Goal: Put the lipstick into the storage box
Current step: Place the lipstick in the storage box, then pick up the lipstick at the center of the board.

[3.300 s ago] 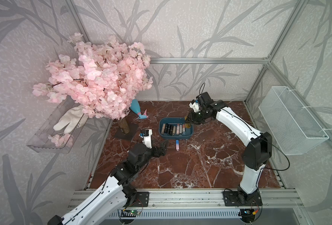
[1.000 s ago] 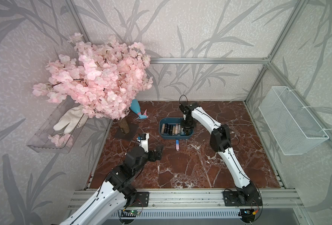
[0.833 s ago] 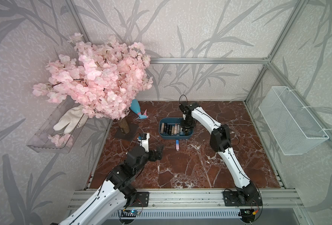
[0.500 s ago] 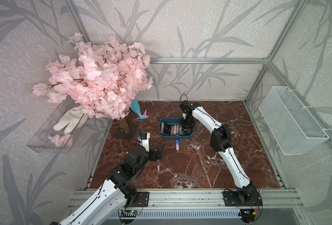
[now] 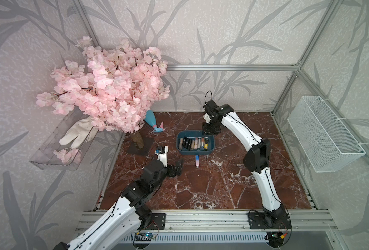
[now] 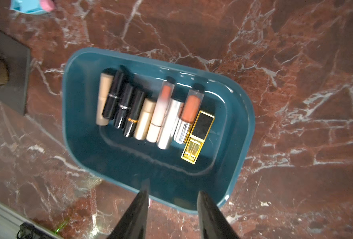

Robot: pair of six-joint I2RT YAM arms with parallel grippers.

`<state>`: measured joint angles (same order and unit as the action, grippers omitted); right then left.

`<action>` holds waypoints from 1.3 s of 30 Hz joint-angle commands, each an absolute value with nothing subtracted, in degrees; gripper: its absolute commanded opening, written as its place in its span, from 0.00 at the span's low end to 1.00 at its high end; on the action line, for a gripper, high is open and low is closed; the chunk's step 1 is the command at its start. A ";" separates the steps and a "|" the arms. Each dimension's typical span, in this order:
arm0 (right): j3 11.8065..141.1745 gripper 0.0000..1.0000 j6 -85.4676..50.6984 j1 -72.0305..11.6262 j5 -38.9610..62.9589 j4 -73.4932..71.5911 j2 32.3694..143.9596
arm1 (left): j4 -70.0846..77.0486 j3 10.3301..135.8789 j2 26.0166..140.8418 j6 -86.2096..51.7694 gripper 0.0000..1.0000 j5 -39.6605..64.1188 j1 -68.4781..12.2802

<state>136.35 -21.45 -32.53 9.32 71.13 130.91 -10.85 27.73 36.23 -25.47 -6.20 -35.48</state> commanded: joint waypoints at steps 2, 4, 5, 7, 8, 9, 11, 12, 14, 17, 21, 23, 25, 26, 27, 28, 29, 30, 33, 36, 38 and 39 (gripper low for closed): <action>128.56 0.45 -17.82 -35.68 8.44 70.98 122.62 | -6.66 28.99 37.72 -24.69 1.00 -6.13 -35.17; 124.28 0.51 -16.96 -36.75 8.80 68.78 118.86 | -5.63 28.98 38.47 -24.95 1.00 -5.70 -35.10; 121.94 0.54 -16.54 -37.25 9.19 67.44 117.01 | -5.11 28.92 38.85 -25.12 1.00 -5.41 -35.12; 117.57 0.59 -15.98 -38.28 9.31 65.53 113.94 | -4.45 28.97 39.29 -25.52 1.00 -5.05 -35.09; 115.63 0.62 -15.36 -38.97 9.34 64.81 112.67 | -4.16 28.96 39.45 -25.79 1.00 -4.85 -35.08; 114.14 0.65 -14.81 -39.73 8.79 64.69 111.56 | -4.08 28.92 39.60 -26.17 1.00 -4.63 -35.07; 111.55 0.68 -14.46 -41.21 7.32 64.57 109.97 | -4.26 28.87 39.56 -26.92 1.00 -4.40 -35.12; 110.00 0.68 -14.77 -41.93 6.92 64.18 109.24 | -4.74 28.74 39.17 -27.27 1.00 -4.11 -35.07; 107.12 0.68 -16.29 -43.24 6.86 62.98 108.03 | -6.15 28.17 38.04 -27.97 1.00 -3.46 -35.10; 103.45 0.68 -19.21 -45.19 6.50 61.38 107.62 | -8.46 26.18 34.62 -28.30 1.00 -0.71 -35.08; 100.20 0.67 -22.28 -46.82 6.88 58.55 108.89 | -15.84 24.56 28.29 -28.48 1.00 1.53 -35.18; 99.82 0.67 -22.85 -47.66 6.69 58.00 110.51 | -18.82 23.60 25.30 -28.87 1.00 1.79 -35.16; 100.36 0.67 -22.77 -48.31 6.52 58.05 112.53 | -21.53 22.88 20.96 -29.07 1.00 1.64 -35.21; 100.71 0.67 -22.85 -48.66 6.34 58.02 113.58 | -22.70 22.53 19.32 -29.24 1.00 1.46 -35.18; 101.06 0.67 -22.92 -48.90 6.24 57.95 114.63 | -23.84 22.22 17.89 -29.40 1.00 1.20 -35.16; 101.27 0.67 -22.95 -49.08 6.24 57.77 115.51 | -24.64 22.05 16.98 -29.67 1.00 0.97 -35.16; 101.53 0.67 -23.30 -49.22 6.11 57.73 116.44 | -25.27 21.77 16.05 -29.98 1.00 0.90 -35.21; 101.72 0.66 -23.78 -49.30 6.00 57.52 117.48 | -25.63 21.60 15.43 -30.28 1.00 0.86 -35.20; 102.00 0.64 -25.36 -49.61 5.41 56.50 119.74 | -25.58 21.59 14.99 -30.33 1.00 0.88 -35.21; 102.80 0.64 -26.70 -49.85 3.58 55.79 121.66 | -24.76 21.85 15.76 -29.55 1.00 1.02 -35.20; 103.35 0.63 -27.30 -50.09 2.79 55.31 122.79 | -24.20 22.11 16.40 -28.97 1.00 1.32 -35.16; 103.48 0.63 -27.70 -50.14 2.33 55.04 123.29 | -23.93 22.22 16.73 -28.63 1.00 1.52 -35.16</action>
